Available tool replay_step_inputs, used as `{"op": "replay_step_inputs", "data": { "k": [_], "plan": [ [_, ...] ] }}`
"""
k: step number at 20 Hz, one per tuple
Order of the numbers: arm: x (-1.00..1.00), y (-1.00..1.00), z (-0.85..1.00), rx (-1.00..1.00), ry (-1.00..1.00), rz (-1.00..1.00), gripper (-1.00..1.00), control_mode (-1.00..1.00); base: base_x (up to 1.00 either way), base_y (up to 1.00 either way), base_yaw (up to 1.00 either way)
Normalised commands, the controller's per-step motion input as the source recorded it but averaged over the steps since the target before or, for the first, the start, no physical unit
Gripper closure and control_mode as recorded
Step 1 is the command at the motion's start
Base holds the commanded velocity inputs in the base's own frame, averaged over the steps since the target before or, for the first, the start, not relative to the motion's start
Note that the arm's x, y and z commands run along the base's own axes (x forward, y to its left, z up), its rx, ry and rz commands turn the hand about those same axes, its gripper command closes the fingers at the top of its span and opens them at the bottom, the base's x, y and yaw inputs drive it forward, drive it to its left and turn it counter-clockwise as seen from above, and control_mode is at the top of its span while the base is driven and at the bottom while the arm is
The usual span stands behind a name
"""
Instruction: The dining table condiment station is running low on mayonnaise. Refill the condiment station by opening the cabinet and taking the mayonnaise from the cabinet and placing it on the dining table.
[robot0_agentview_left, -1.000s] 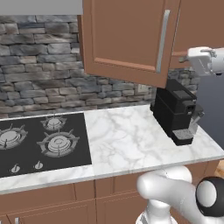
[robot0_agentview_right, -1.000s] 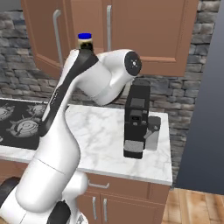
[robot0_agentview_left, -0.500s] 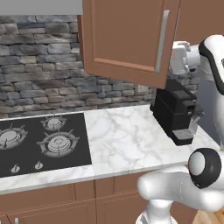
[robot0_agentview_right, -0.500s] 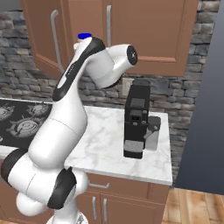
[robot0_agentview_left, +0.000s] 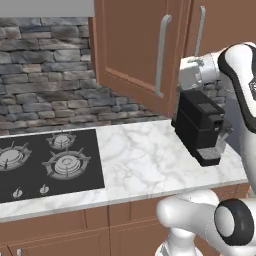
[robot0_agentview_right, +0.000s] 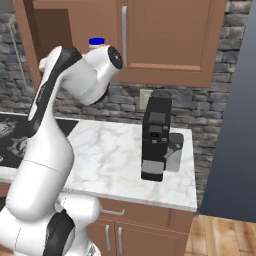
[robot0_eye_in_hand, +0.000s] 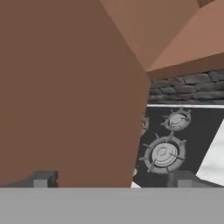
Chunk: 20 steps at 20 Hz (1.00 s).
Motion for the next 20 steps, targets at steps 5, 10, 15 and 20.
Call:
{"op": "replay_step_inputs", "data": {
  "k": [5, 10, 15, 20],
  "plan": [
    [-0.99, 1.0, -0.07, -0.3, -0.26, 0.17, -1.0, -1.0, 0.0, 0.0, 0.0],
    [-0.49, 0.9, 0.0, -0.23, -0.19, -0.03, -1.0, -1.0, 0.0, 0.0, 0.0],
    [-0.26, 0.74, 0.0, -0.2, -0.09, -0.15, -1.0, -1.0, 0.0, 0.0, 0.0],
    [0.0, -0.31, 0.14, -0.14, -0.07, -0.27, -1.0, -1.0, 0.0, 0.0, 0.0]
  ]
}}
